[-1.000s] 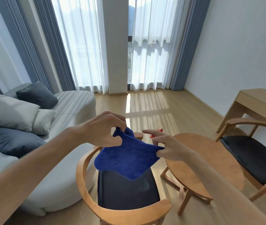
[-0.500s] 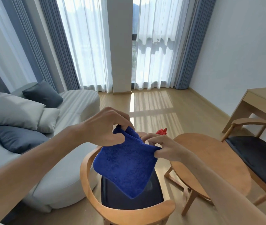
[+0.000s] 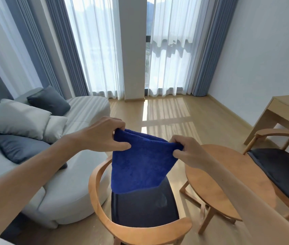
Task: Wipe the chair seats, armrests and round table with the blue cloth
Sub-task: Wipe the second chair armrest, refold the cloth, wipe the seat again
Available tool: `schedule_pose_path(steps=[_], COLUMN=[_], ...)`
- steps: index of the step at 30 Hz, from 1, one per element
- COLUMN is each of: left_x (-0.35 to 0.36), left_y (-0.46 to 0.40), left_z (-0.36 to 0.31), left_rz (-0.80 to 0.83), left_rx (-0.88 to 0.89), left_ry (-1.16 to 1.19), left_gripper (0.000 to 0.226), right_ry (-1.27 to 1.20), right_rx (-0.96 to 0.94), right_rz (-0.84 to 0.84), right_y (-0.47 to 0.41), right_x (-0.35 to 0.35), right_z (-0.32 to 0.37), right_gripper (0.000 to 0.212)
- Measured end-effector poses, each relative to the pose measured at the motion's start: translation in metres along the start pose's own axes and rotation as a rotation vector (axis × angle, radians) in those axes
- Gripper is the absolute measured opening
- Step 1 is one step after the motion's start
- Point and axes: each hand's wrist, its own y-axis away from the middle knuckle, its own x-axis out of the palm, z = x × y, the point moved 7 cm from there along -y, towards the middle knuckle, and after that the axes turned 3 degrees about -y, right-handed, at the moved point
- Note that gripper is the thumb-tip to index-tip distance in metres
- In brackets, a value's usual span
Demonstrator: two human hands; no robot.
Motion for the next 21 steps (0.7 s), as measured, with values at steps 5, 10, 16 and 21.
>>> schedule_pose_path(steps=[5, 10, 16, 21], left_x=[0.014, 0.020, 0.047, 0.078], left_y=[-0.004, -0.006, -0.008, -0.013], left_z=[0.013, 0.025, 0.027, 0.007], left_rz=[-0.081, -0.045, -0.095, -0.019], left_rx=[-0.059, -0.157, -0.428, -0.669], left_ry=[0.043, 0.139, 0.046, 0.315], left_gripper=[0.047, 0.028, 0.014, 0.016], right_ry=[0.041, 0.159, 0.154, 0.046], right_rx=[0.052, 0.098, 0.254, 0.309], right_rz=[0.028, 0.107, -0.094, -0.147], right_y=[-0.007, -0.010, -0.018, -0.024], right_x=[-0.007, -0.005, -0.002, 0.024], right_z=[-0.001, -0.003, -0.007, 0.001], right_gripper=[0.044, 0.045, 0.013, 0.014])
